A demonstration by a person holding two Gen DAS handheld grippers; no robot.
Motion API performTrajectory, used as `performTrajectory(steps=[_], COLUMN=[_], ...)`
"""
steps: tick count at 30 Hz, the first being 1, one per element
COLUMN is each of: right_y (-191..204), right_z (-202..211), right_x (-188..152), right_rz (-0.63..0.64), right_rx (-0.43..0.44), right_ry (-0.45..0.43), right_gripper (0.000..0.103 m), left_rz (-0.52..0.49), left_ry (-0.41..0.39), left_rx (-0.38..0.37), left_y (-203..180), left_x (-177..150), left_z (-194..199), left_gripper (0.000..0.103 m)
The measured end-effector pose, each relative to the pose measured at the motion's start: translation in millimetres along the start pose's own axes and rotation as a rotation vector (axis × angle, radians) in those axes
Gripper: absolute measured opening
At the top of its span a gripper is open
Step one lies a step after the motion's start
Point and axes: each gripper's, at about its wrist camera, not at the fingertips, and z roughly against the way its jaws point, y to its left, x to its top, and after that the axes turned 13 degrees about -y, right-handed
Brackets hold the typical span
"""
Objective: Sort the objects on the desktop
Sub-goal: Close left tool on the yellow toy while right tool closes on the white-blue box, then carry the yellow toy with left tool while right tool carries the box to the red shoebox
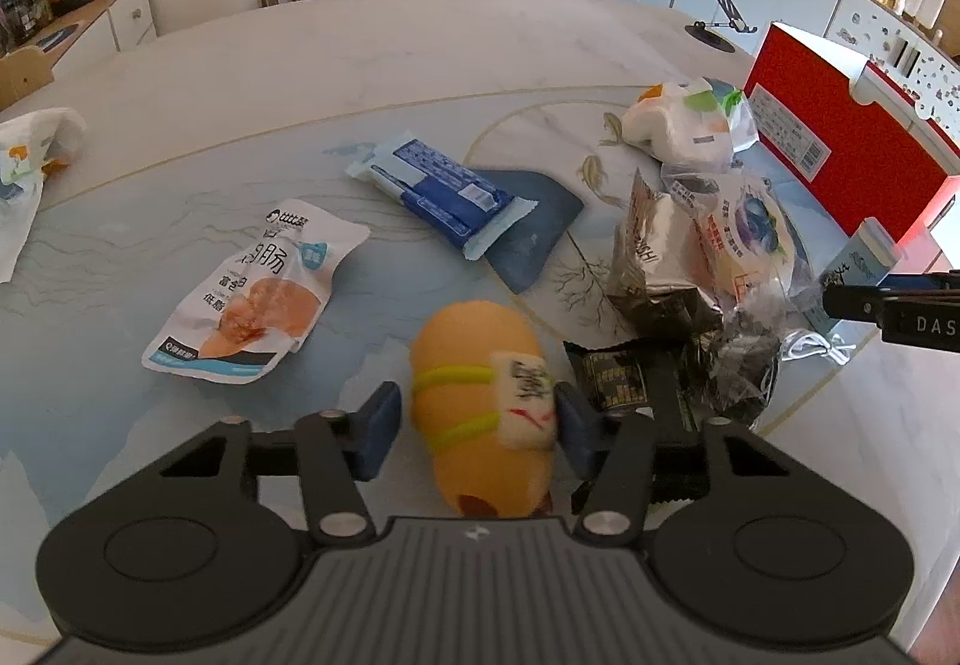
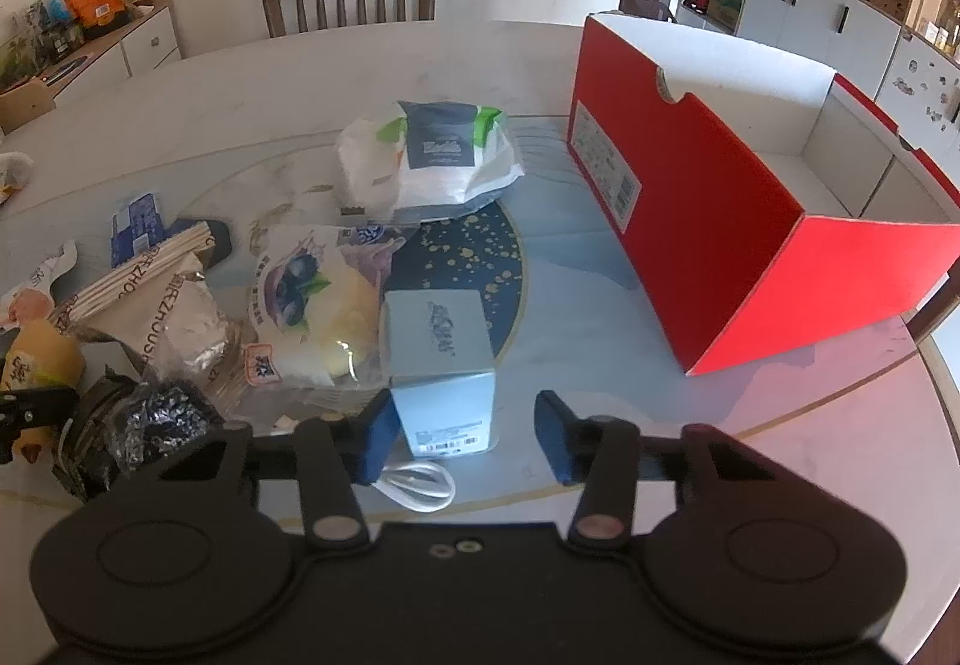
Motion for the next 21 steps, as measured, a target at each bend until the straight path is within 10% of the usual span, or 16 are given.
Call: performTrajectory(steps=[21], right_y=[-1.9], right_z=[9.4], right_x=[2.8], right_rz=[-0.051], right_rx=[-0.008], right_ry=[-0.004], right_gripper=[0.029], left_rz=[-0.010], left_ry=[-0.009], left_rx=[-0.024], left_y=[4.0], left_x=[2.5], left_z=[7.9], left_gripper=[0.044])
